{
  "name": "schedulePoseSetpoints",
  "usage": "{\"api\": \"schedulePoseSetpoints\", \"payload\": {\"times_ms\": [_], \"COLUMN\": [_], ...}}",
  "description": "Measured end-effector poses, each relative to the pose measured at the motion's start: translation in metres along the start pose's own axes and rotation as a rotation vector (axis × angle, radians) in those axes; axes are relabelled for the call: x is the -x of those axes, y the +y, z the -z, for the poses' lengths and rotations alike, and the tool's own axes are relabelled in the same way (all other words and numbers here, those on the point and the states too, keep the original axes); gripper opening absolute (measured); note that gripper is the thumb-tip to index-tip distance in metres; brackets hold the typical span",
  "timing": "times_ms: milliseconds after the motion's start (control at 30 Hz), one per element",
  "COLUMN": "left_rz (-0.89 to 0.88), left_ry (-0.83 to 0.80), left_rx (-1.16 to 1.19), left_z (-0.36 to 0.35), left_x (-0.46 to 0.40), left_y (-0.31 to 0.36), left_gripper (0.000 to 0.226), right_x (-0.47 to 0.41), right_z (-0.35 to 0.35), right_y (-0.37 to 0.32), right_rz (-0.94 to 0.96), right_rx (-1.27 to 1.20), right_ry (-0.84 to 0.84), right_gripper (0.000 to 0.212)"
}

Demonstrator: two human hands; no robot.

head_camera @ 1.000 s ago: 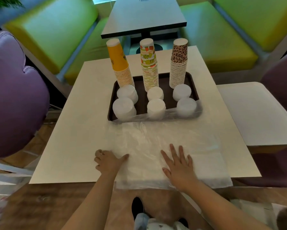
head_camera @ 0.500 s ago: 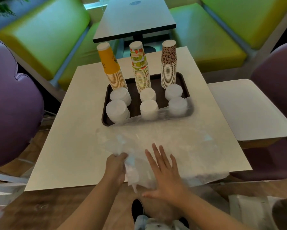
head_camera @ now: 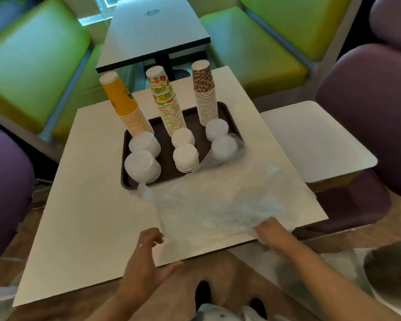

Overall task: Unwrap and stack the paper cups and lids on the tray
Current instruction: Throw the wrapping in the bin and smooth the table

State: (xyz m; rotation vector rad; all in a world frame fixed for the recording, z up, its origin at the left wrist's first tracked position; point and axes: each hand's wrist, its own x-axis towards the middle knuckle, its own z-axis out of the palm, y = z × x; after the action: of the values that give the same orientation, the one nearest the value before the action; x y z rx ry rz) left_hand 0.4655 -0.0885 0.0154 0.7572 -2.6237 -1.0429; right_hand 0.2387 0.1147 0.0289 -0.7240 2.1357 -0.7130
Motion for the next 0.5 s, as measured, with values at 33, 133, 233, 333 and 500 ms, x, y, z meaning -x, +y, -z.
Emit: {"api": "schedulePoseSetpoints", "payload": {"times_ms": [33, 133, 233, 333, 500], "left_rz": [-0.015, 0.046, -0.102, -0.359, -0.369], "left_ry": [0.107, 0.126, -0.069, -0.303, -0.662], "left_rx": [-0.099, -0.115, -0.124, -0.260, -0.124], "left_z": [0.006, 0.021, 0.020, 0.000, -0.029], "left_x": [-0.006, -0.030, -0.066, -0.111, -0.136], "left_y": [-0.014, -0.035, -0.008, 0.015, 0.054], "left_gripper": [0.073, 0.105, 0.118, 0.081, 0.045], "right_x": [0.005, 0.006, 0.008, 0.008, 0.008], "right_z": [0.005, 0.015, 0.018, 0.018, 0.020], "right_y": [0.004, 0.008, 0.012, 0.010, 0.000], "right_rz": [0.040, -0.016, -0.054, -0.056, -0.098], "right_rx": [0.023, -0.456, -0.636, -0.742, -0.790], "right_ry": [0.062, 0.068, 0.026, 0.014, 0.030], "right_gripper": [0.032, 0.025, 0.021, 0.017, 0.021]}}
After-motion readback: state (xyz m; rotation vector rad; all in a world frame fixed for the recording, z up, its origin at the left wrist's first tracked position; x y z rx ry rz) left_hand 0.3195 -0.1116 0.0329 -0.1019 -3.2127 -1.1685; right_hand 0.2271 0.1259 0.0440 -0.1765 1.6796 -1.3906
